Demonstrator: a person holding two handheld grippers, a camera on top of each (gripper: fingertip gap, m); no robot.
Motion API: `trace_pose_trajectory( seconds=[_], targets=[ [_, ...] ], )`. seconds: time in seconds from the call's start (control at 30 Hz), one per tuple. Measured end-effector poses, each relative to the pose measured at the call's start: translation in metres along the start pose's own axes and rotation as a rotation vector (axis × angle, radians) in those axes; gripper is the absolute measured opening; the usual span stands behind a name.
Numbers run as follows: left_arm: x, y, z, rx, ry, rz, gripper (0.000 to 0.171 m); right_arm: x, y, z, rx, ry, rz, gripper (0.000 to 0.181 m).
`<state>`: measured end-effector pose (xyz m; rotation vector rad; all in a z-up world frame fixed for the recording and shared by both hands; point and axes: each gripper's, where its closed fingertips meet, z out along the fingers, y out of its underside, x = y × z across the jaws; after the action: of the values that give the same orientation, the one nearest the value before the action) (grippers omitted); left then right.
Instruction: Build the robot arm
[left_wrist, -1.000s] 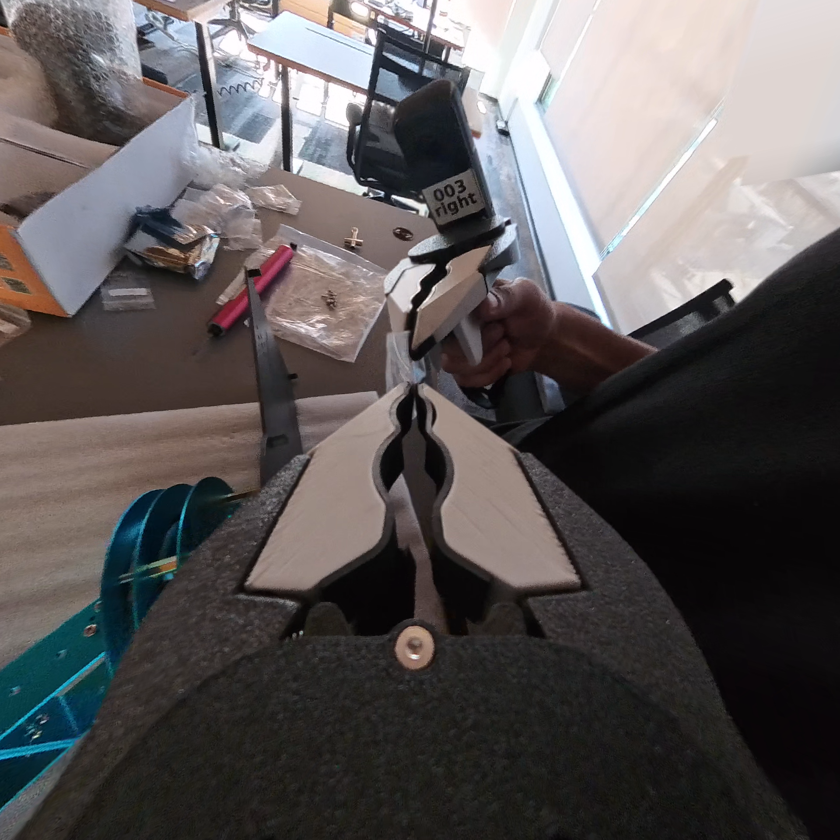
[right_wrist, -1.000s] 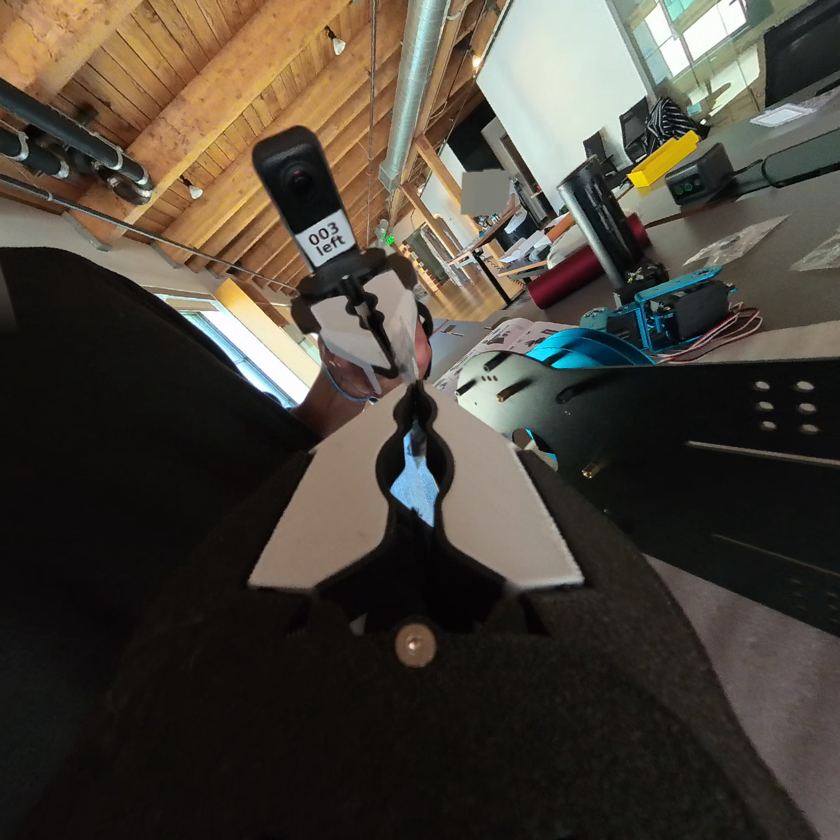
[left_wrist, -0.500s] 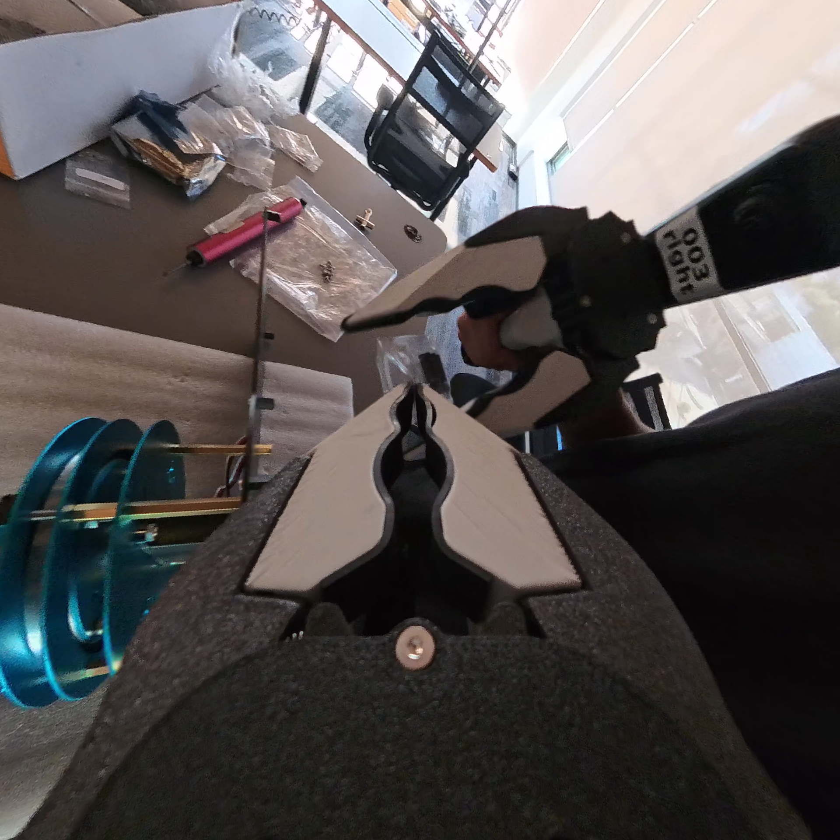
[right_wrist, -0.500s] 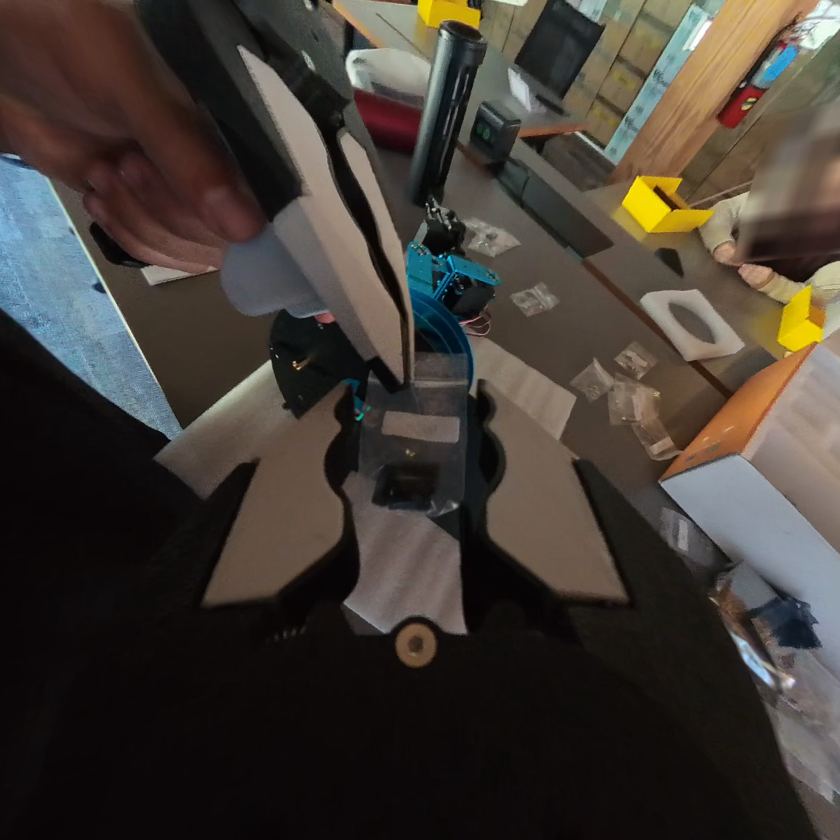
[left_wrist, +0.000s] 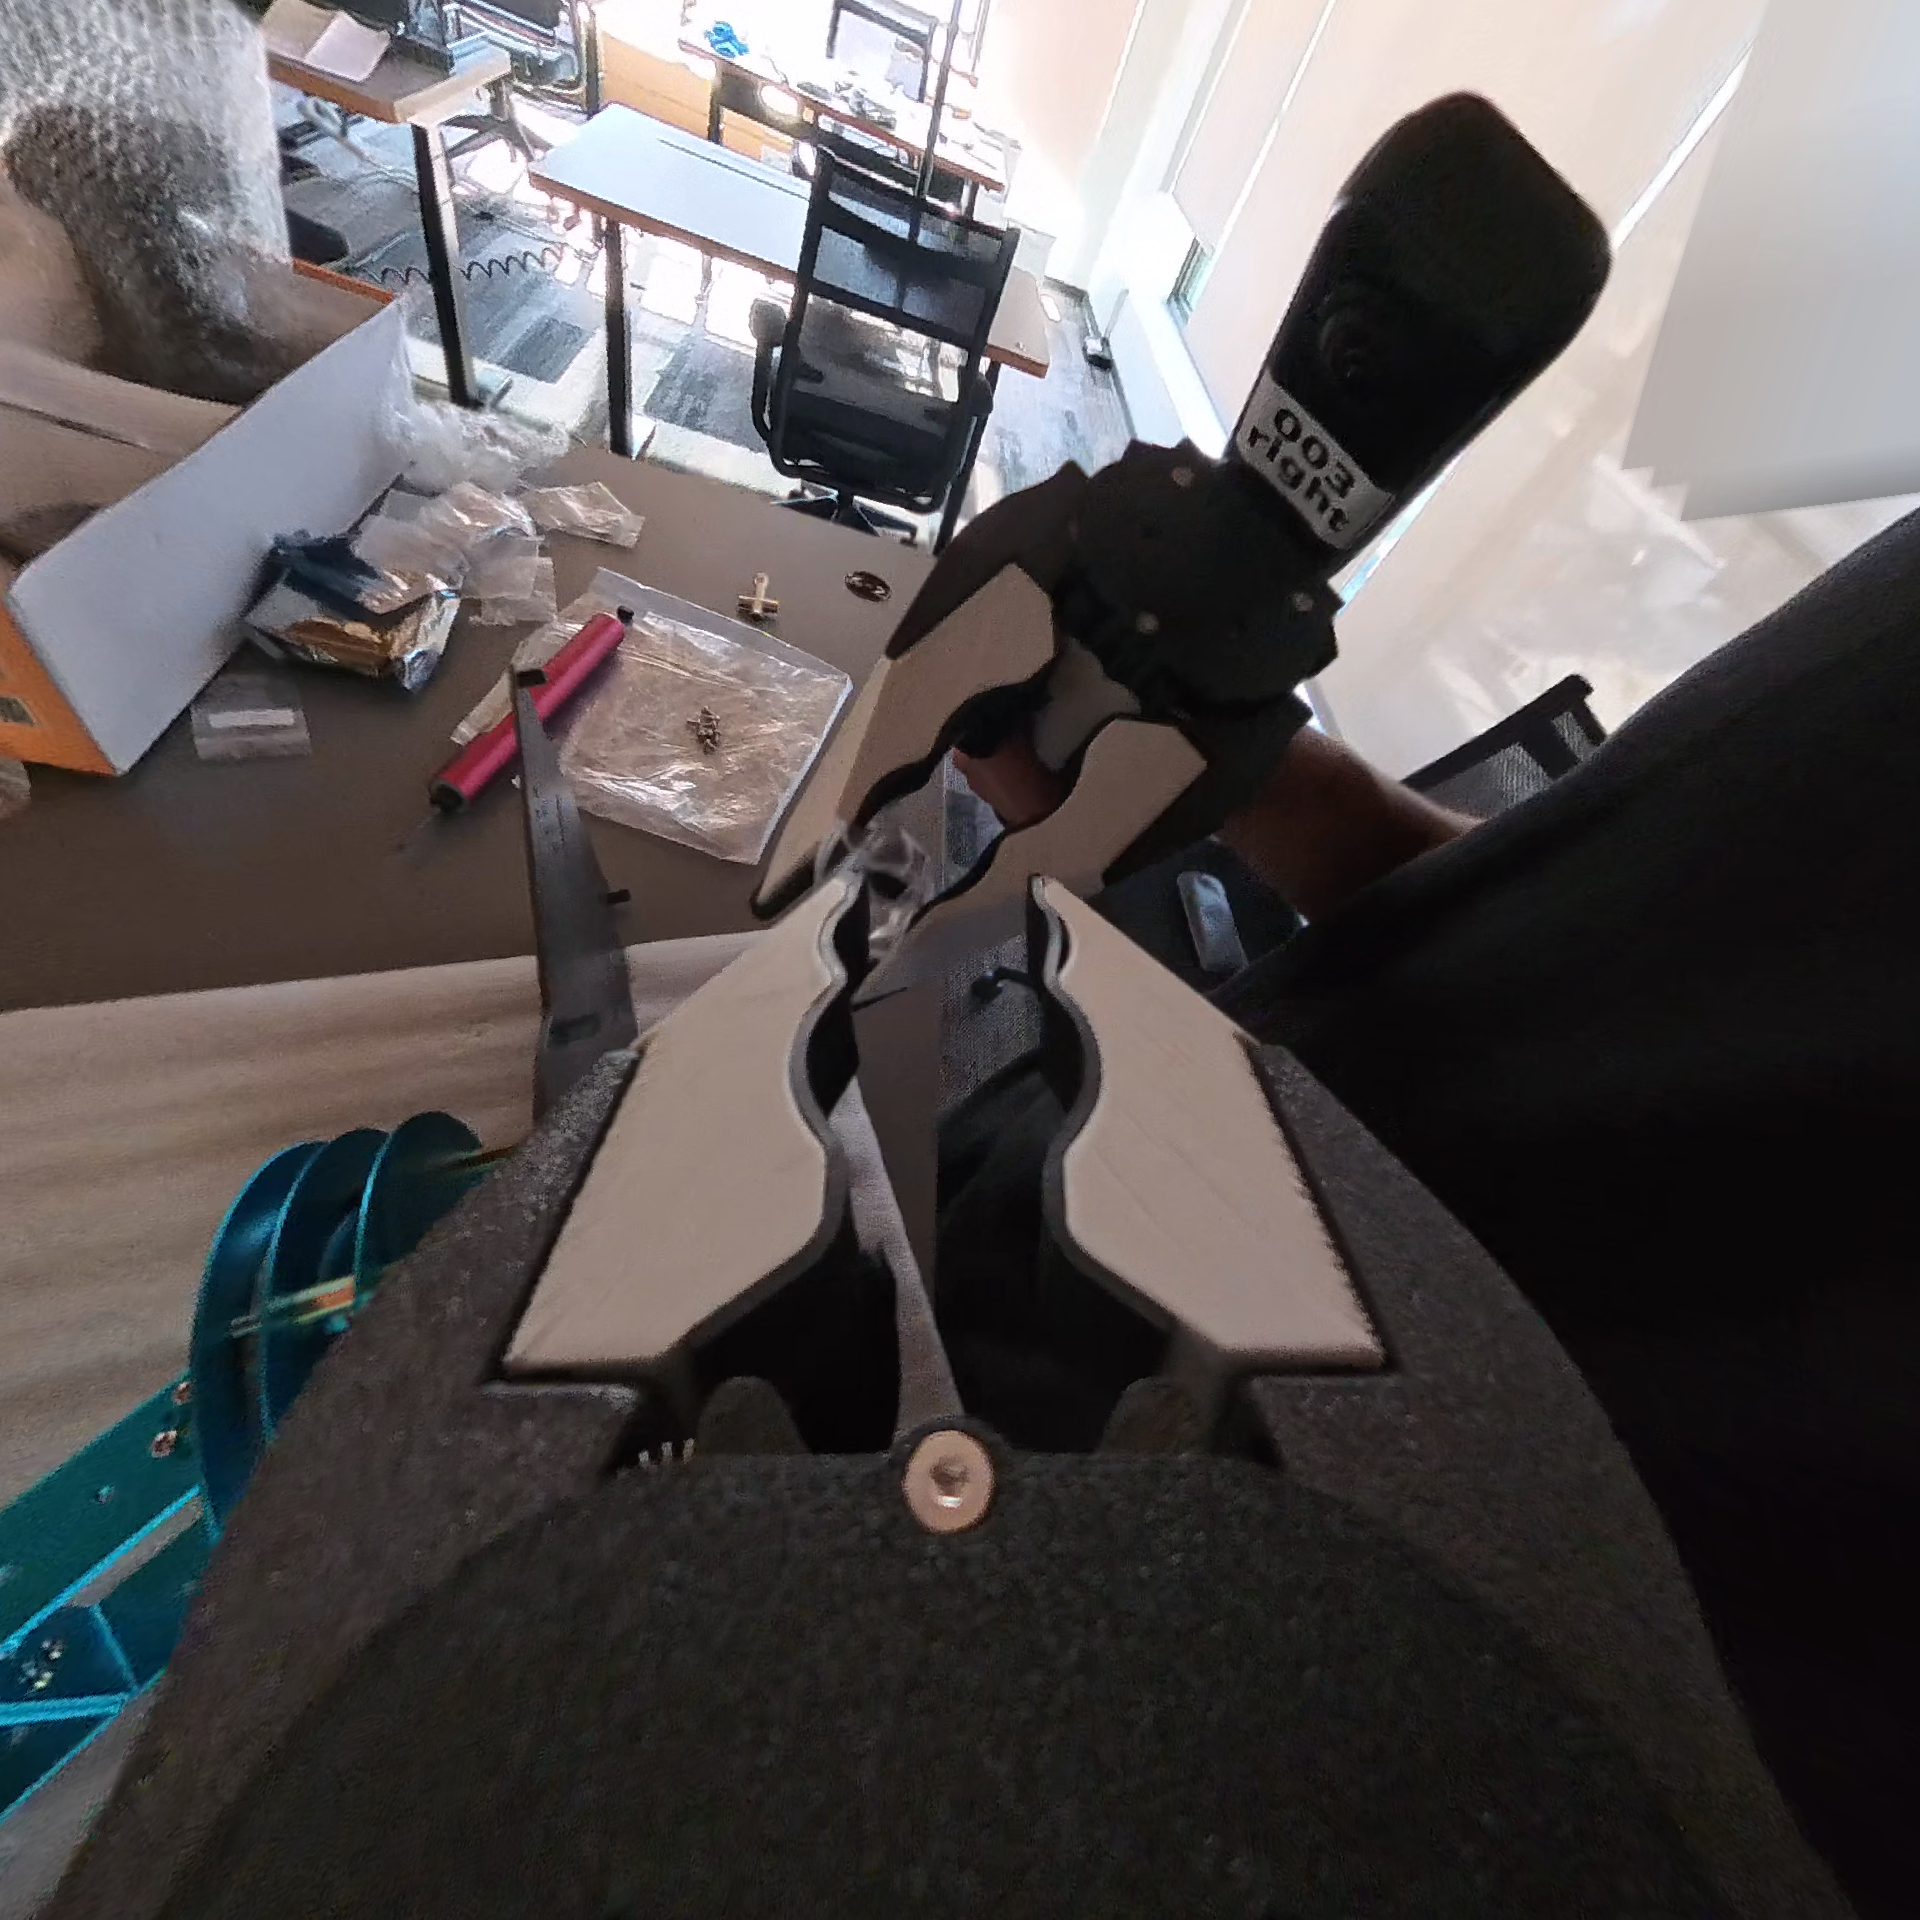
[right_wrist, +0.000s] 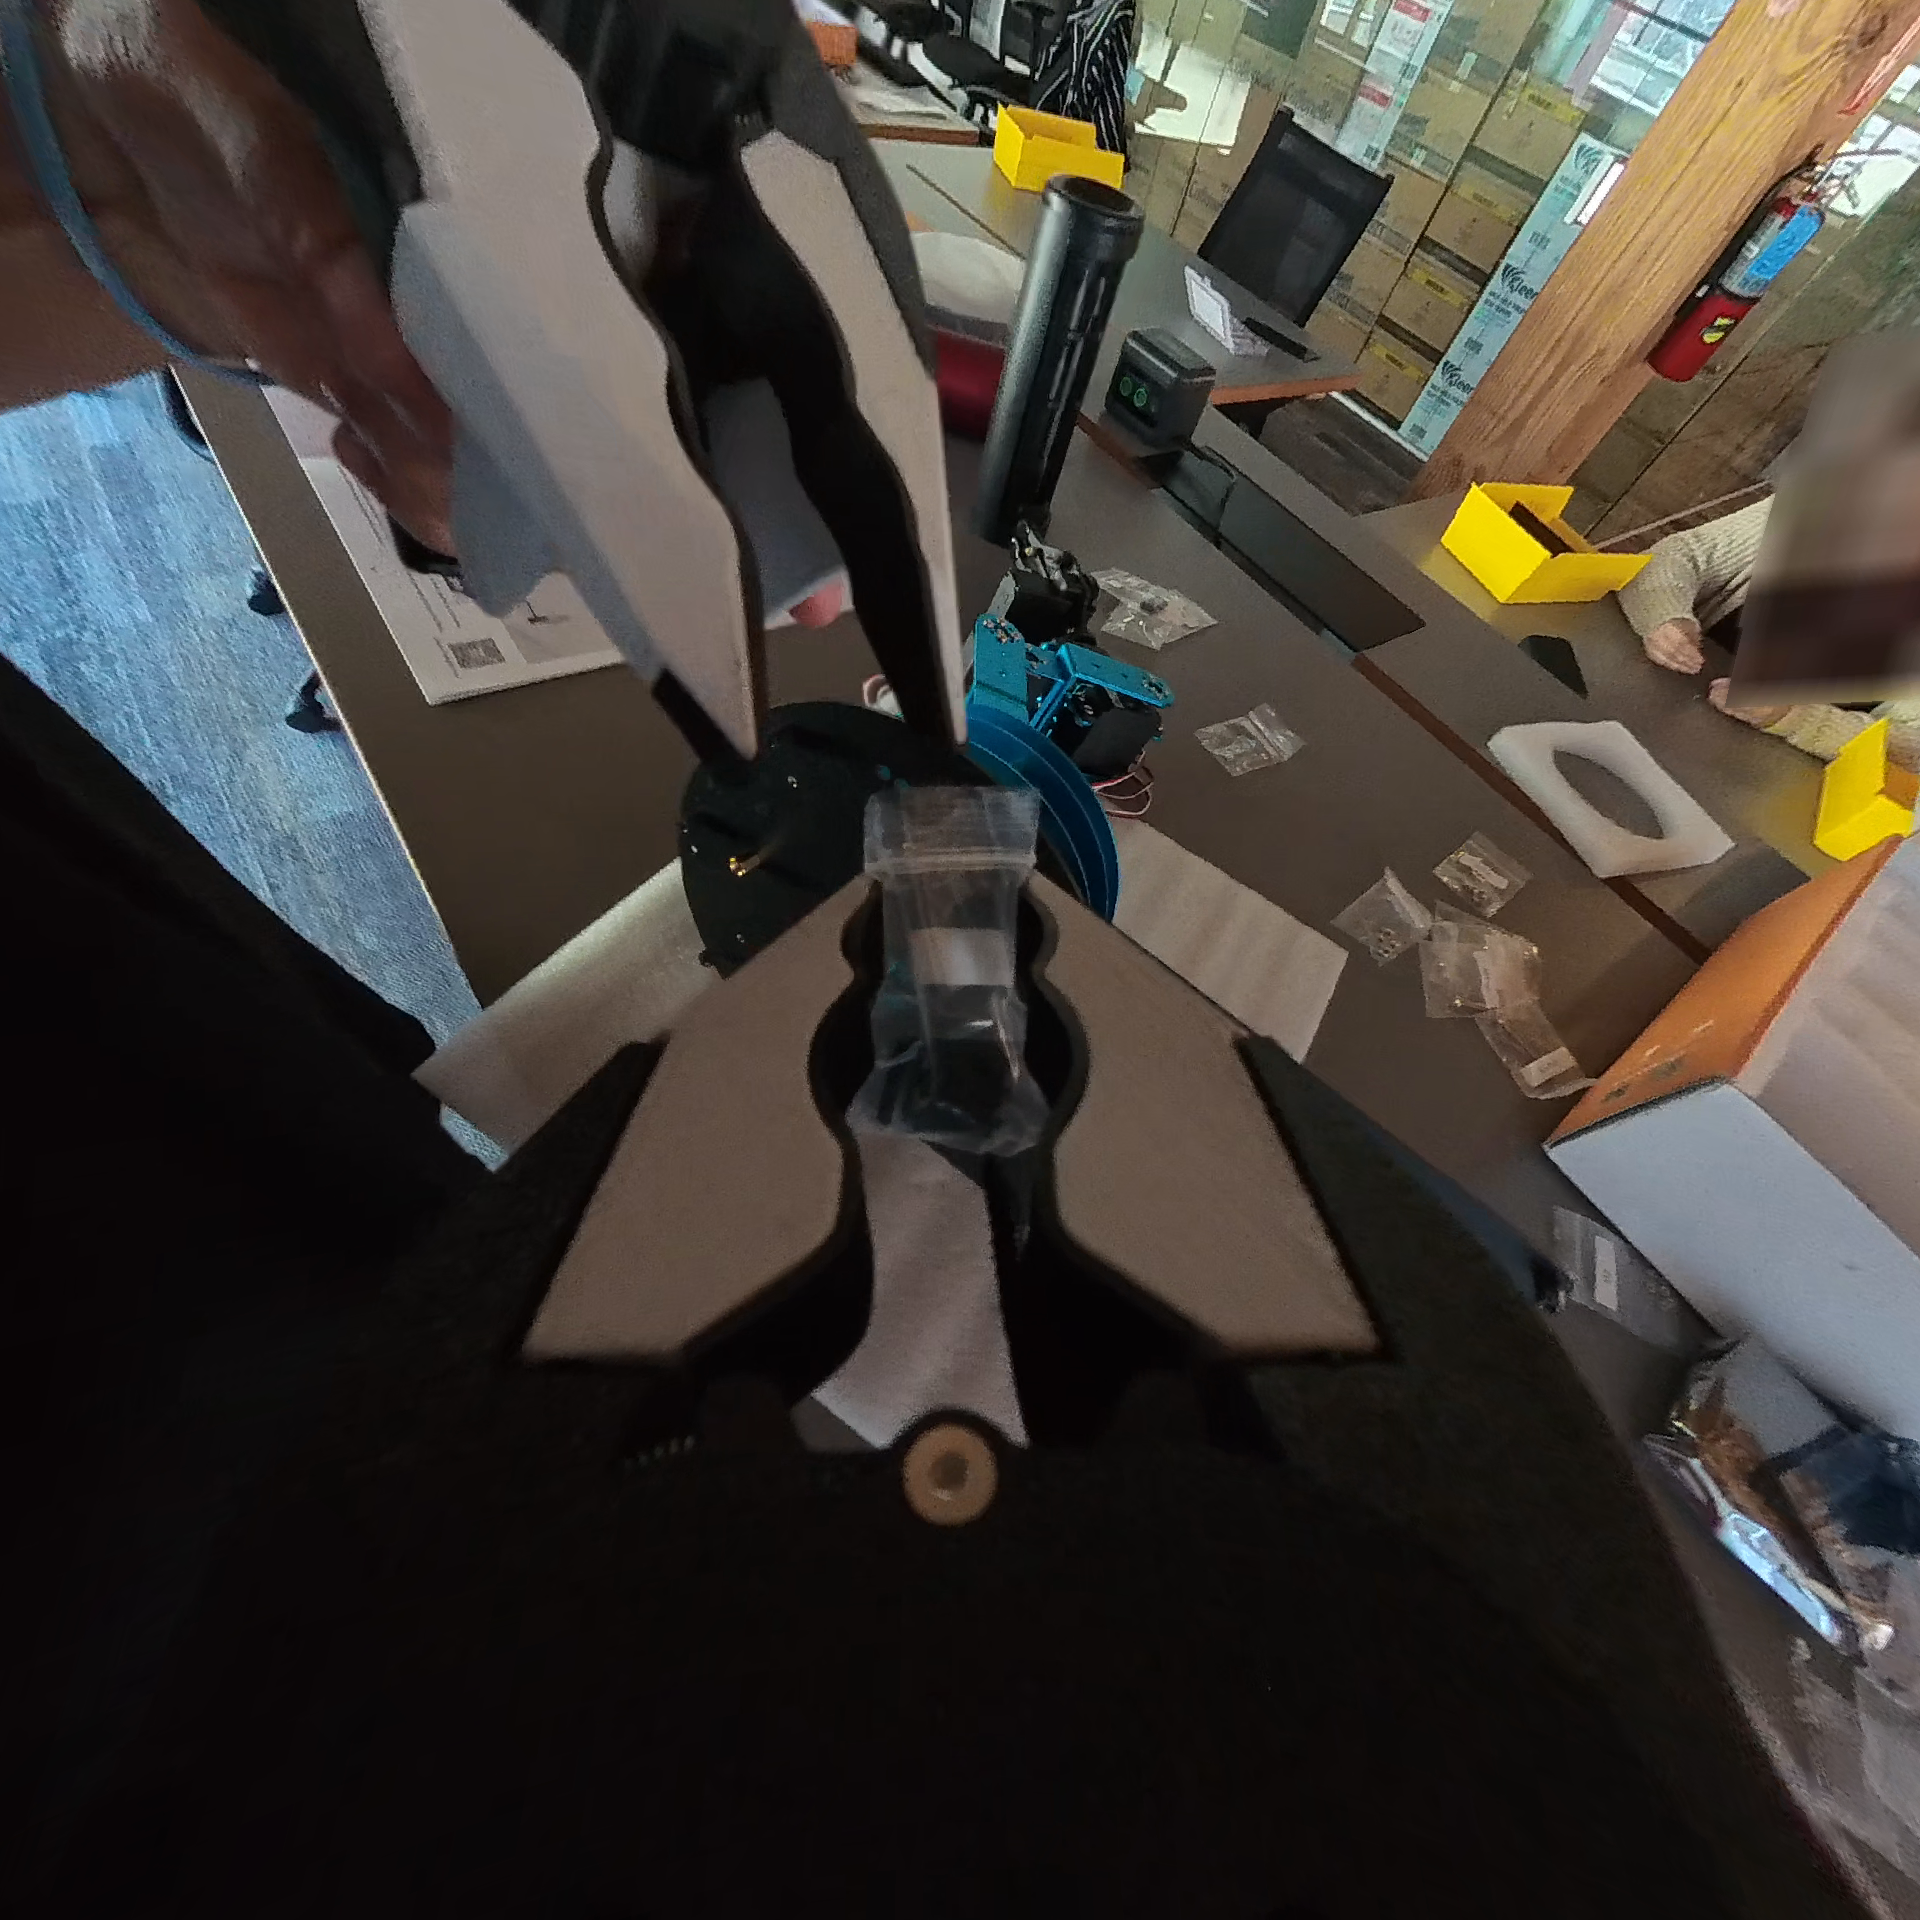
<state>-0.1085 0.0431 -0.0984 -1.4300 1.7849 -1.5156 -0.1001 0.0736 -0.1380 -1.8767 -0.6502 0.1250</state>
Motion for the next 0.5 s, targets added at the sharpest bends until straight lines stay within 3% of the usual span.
trace_pose_trajectory(
  seconds=[0.27,0.33,0.5],
  targets=[
    [0.003,0.010,0.007,-0.088,-0.032,0.125,0.015,-0.009,-0.004,0.000,0.017,-0.028,-0.002,0.021],
    [-0.001,0.014,0.007,-0.118,-0.063,0.156,0.003,-0.012,-0.001,0.001,0.002,-0.035,-0.003,0.020],
    [-0.010,0.020,0.002,-0.159,-0.130,0.174,0.000,-0.014,0.002,-0.002,0.001,-0.030,0.011,0.019]
  ],
)
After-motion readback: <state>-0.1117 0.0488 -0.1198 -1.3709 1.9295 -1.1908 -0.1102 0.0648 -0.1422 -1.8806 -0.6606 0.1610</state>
